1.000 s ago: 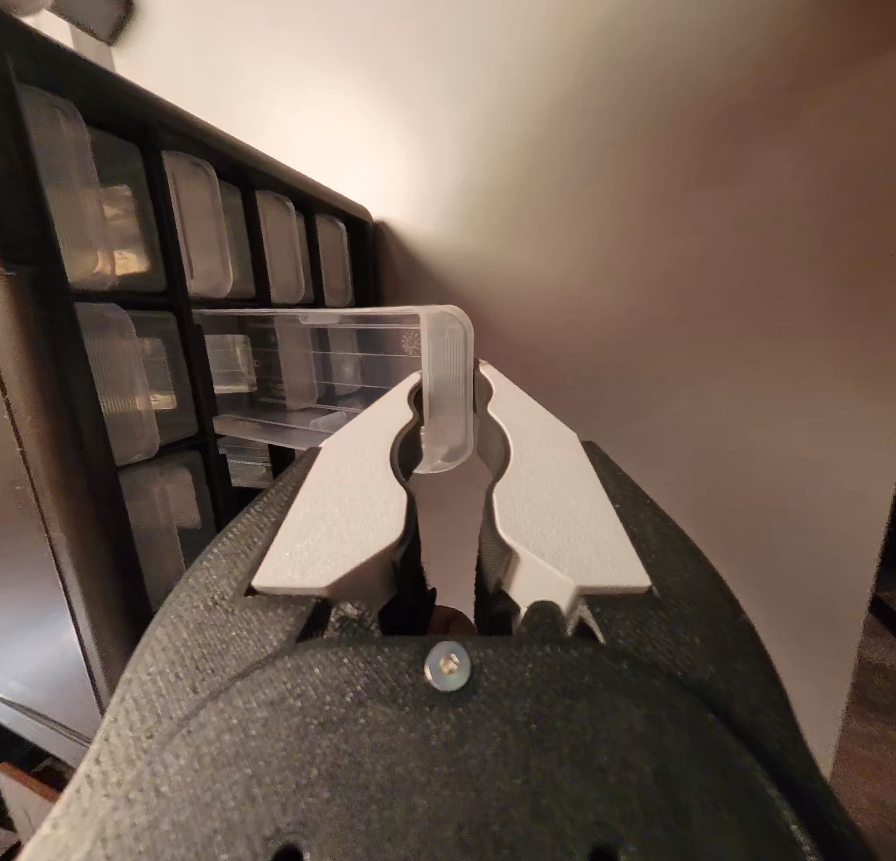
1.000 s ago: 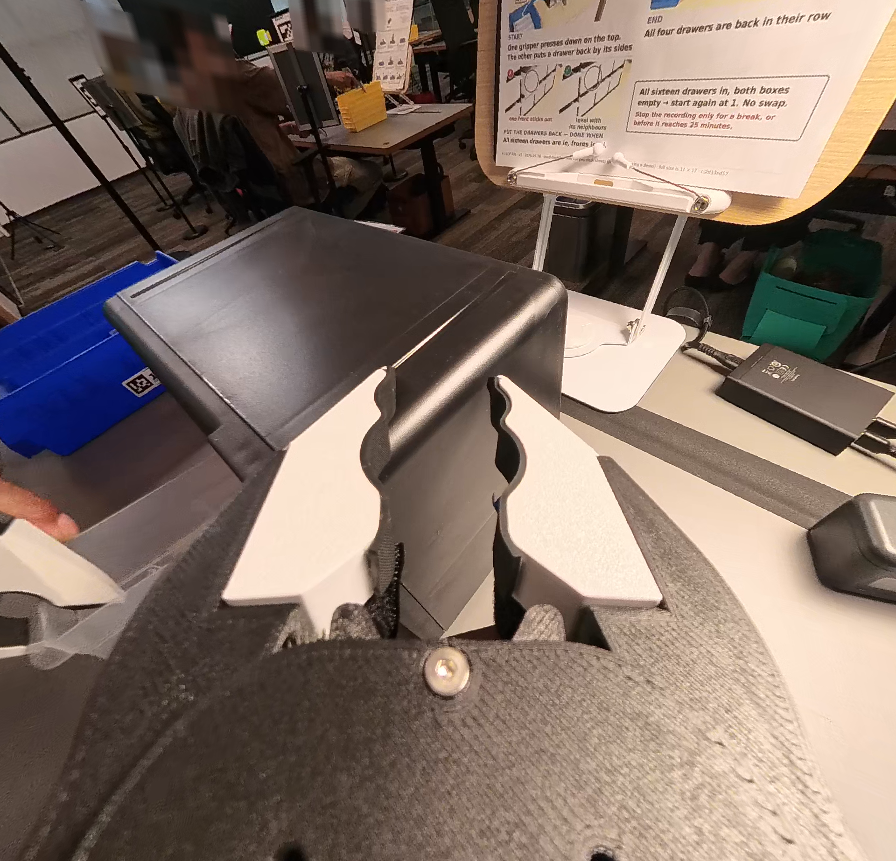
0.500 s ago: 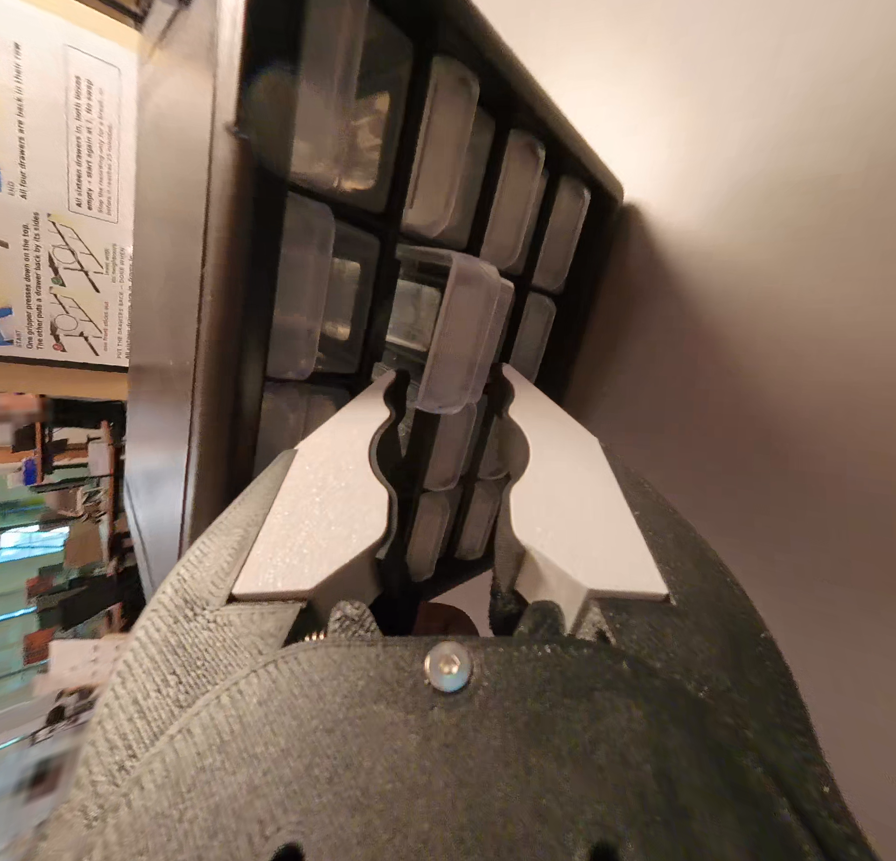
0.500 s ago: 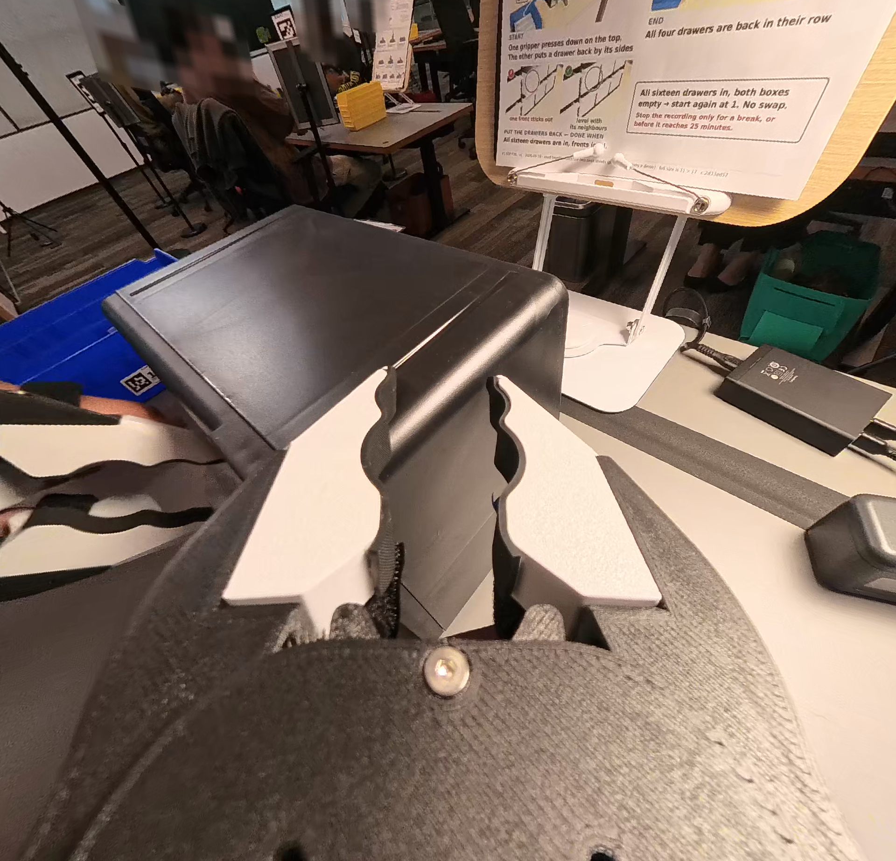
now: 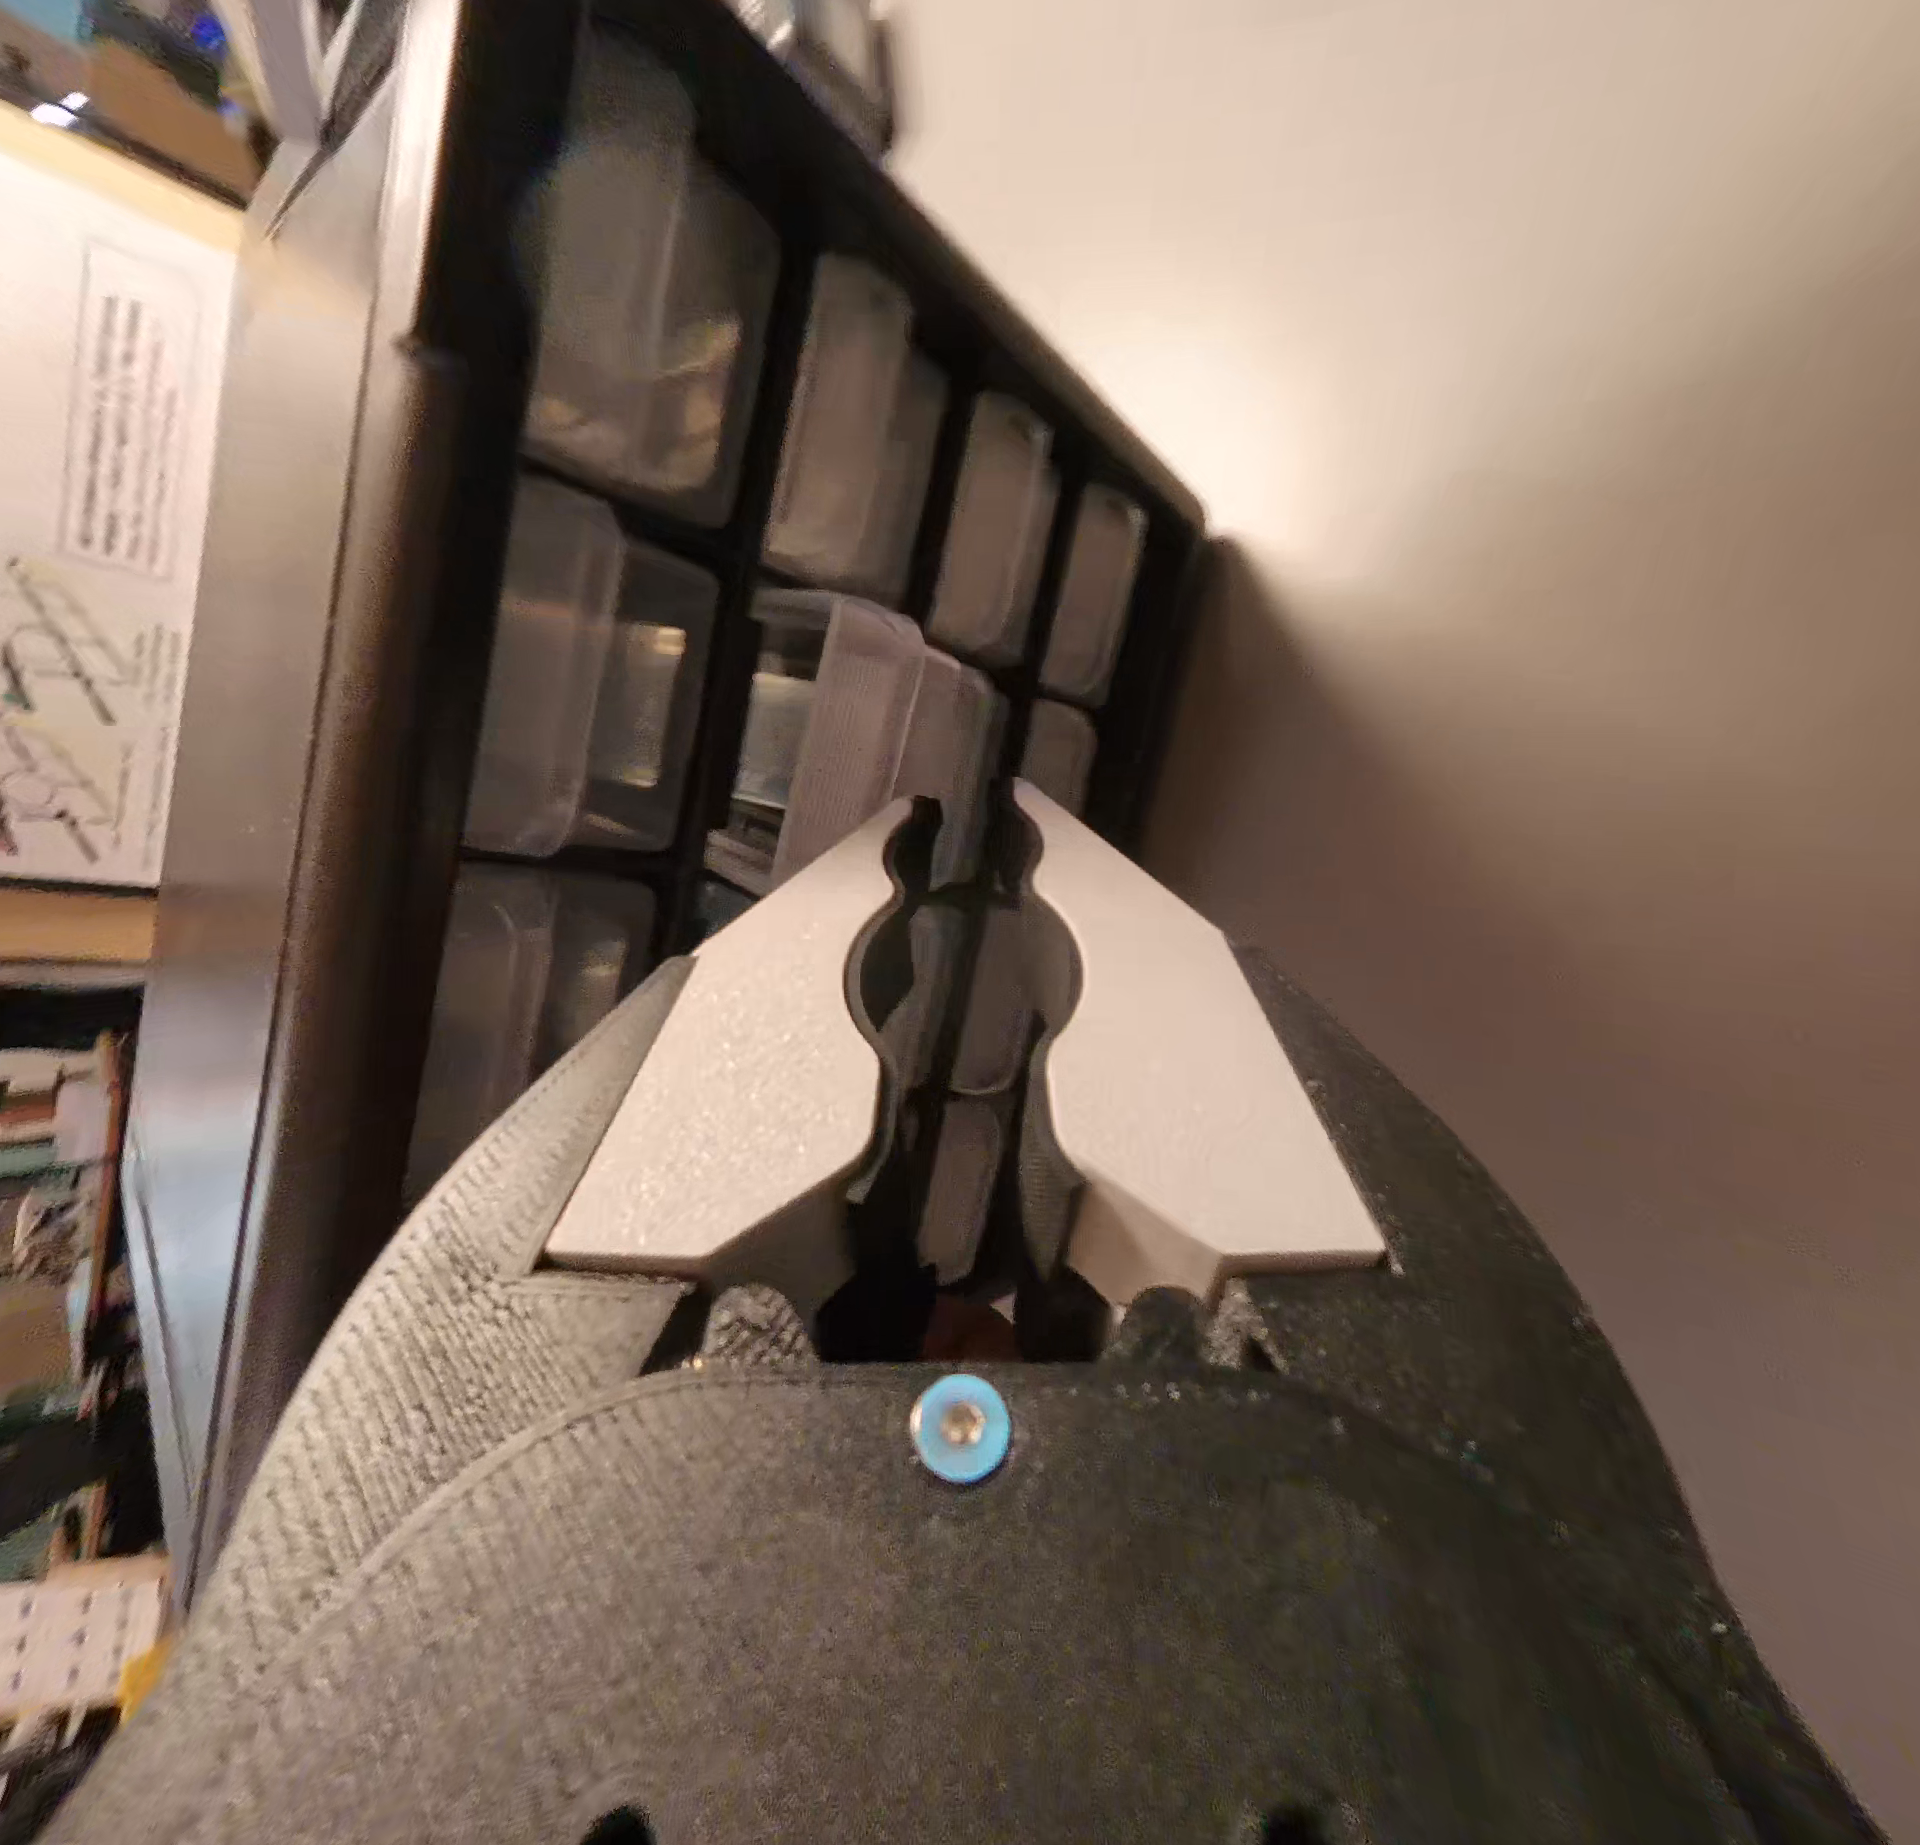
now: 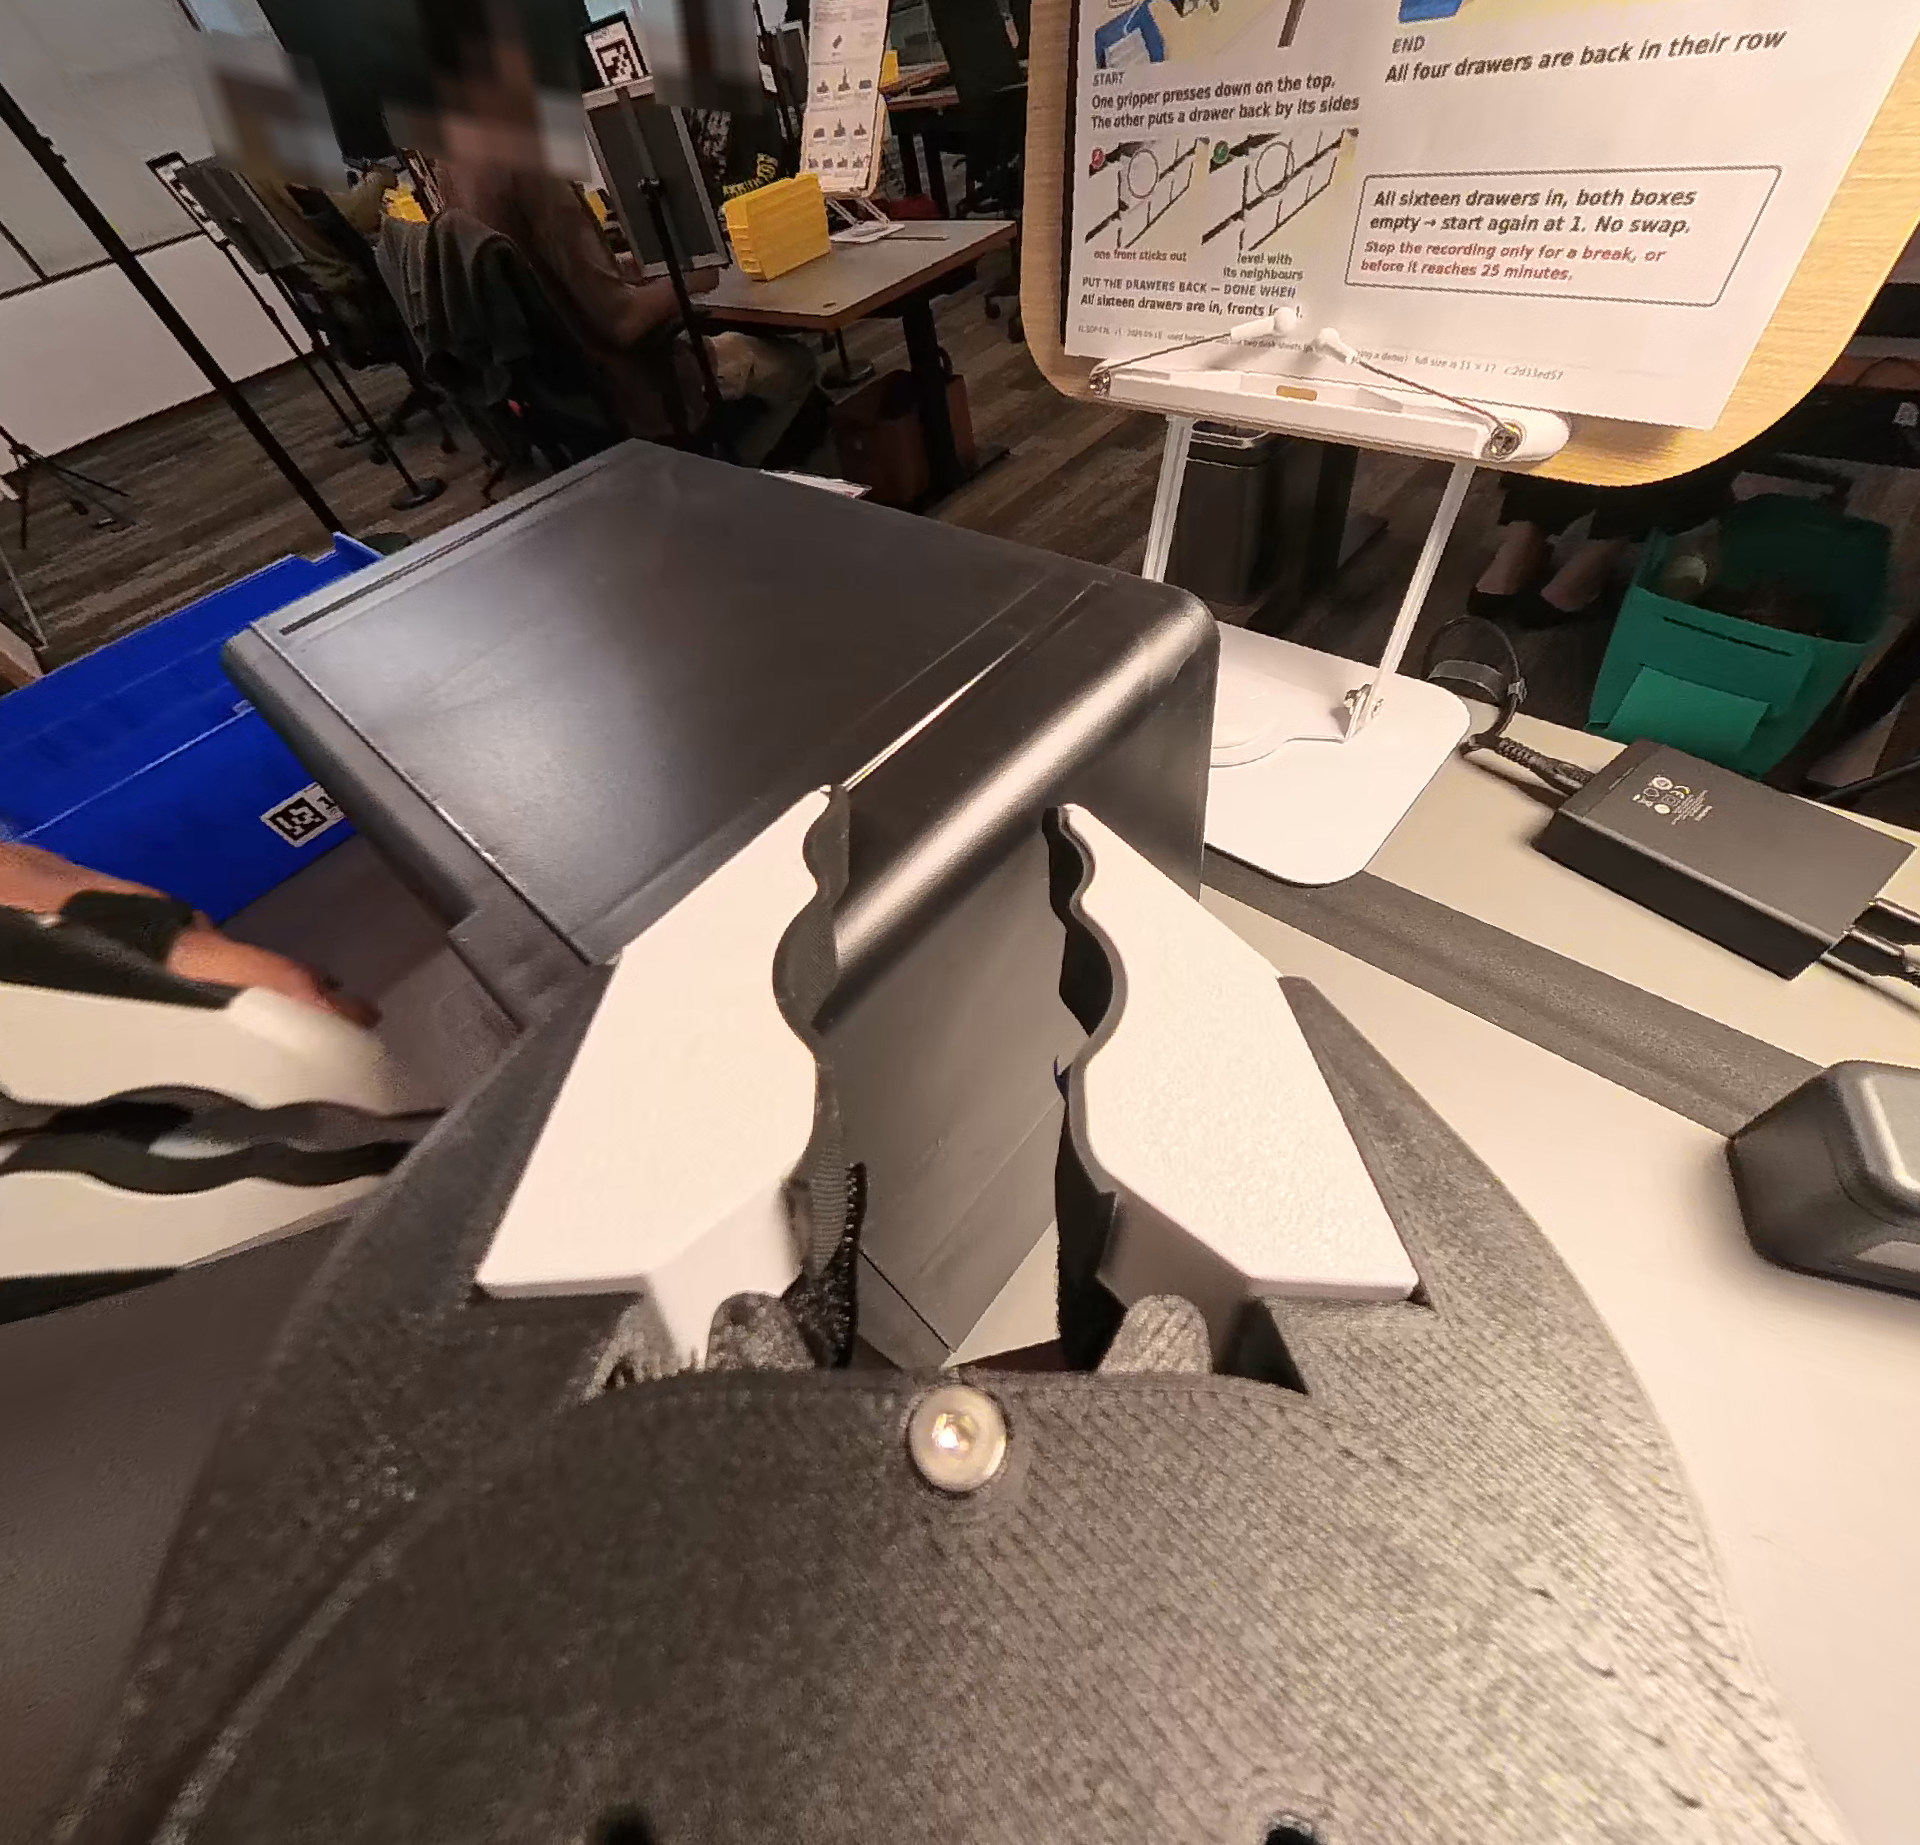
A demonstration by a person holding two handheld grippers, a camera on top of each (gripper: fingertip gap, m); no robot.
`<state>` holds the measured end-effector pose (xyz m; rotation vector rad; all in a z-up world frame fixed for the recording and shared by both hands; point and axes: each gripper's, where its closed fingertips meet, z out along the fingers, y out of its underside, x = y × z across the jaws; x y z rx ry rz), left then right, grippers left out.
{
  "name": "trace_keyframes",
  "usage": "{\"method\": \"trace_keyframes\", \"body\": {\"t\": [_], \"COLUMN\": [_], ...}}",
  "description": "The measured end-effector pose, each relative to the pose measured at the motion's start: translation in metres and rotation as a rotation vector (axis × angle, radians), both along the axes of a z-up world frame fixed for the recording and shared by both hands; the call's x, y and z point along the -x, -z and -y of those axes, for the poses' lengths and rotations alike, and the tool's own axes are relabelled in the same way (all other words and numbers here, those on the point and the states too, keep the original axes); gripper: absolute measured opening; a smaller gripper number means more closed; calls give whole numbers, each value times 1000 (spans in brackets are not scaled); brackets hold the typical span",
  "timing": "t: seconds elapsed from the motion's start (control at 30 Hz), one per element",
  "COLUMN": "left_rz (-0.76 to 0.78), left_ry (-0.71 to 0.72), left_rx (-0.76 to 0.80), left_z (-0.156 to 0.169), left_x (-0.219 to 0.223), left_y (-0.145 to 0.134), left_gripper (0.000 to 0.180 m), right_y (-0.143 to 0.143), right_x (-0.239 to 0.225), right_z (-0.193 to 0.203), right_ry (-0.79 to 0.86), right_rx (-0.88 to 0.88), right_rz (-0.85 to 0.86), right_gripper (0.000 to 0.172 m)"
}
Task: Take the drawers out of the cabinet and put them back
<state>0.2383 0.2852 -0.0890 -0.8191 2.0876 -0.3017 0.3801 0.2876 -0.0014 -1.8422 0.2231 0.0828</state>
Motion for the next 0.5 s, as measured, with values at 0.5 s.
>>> {"method": "trace_keyframes", "body": {"t": [0.5], "left_rz": [25], "left_ry": [-103], "left_rx": [73], "left_z": [-86], "left_x": [98], "left_y": [-26], "left_gripper": [43], "right_y": [1], "right_x": [0], "right_z": [0], "right_ry": [-9], "right_rx": [-2], "right_rz": [-3], "right_gripper": [41]}}
